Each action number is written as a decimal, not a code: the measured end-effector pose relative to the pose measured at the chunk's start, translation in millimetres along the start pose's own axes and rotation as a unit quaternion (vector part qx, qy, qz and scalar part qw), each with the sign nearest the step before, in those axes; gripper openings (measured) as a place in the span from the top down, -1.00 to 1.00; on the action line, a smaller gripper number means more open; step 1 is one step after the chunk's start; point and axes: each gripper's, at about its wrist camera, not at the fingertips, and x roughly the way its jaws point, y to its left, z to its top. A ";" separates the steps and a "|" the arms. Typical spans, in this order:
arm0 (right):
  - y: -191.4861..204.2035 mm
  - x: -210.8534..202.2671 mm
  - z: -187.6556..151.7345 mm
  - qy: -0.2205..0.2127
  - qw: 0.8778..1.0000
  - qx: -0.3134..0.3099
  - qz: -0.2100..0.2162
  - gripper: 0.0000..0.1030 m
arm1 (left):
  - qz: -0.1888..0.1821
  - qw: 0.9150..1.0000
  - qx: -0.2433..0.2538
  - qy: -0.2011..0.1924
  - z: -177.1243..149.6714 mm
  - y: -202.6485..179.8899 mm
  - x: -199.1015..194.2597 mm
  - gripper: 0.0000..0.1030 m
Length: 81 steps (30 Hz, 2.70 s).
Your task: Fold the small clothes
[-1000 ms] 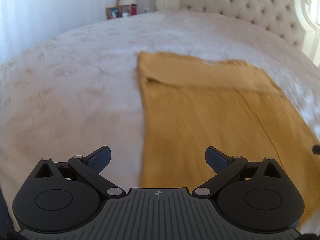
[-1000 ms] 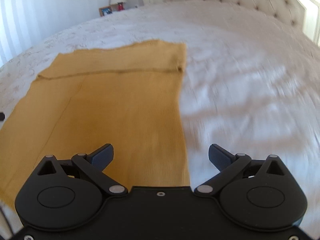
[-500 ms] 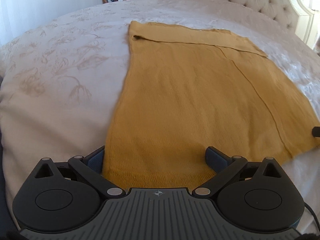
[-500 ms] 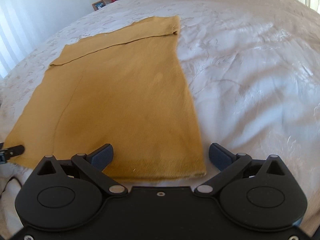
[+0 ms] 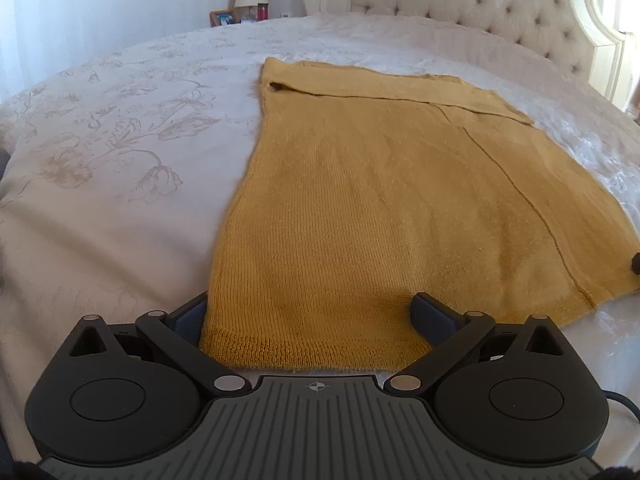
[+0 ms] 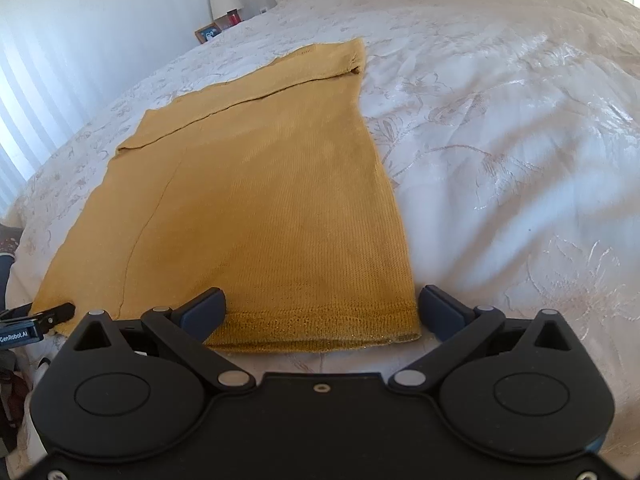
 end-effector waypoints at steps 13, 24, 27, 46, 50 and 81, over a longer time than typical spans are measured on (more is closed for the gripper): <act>-15.6 -6.4 -0.1 -0.010 0.998 0.048 0.034 -1.00 | -0.022 1.000 -0.009 0.014 5.6 10.6 -8.3 -0.83; -16.5 -9.0 3.2 -0.009 0.998 0.050 0.027 -0.98 | -0.017 0.996 -0.084 0.020 12.1 40.8 -22.0 0.09; -15.3 -15.8 4.4 -0.020 0.999 0.043 0.001 -0.98 | -0.014 0.996 -0.087 0.018 12.1 43.0 -24.8 0.09; -40.5 -11.6 3.3 -0.015 0.989 0.133 0.064 0.67 | -0.055 0.990 -0.132 0.023 8.1 56.2 -17.2 0.88; -38.5 -24.2 5.8 -0.049 0.985 0.136 0.092 0.68 | -0.062 0.989 -0.133 -0.003 12.8 56.1 -30.5 0.89; -28.8 -38.5 66.5 -0.094 0.986 0.109 0.088 0.80 | -0.095 0.981 -0.144 -0.083 74.4 68.6 -42.7 0.89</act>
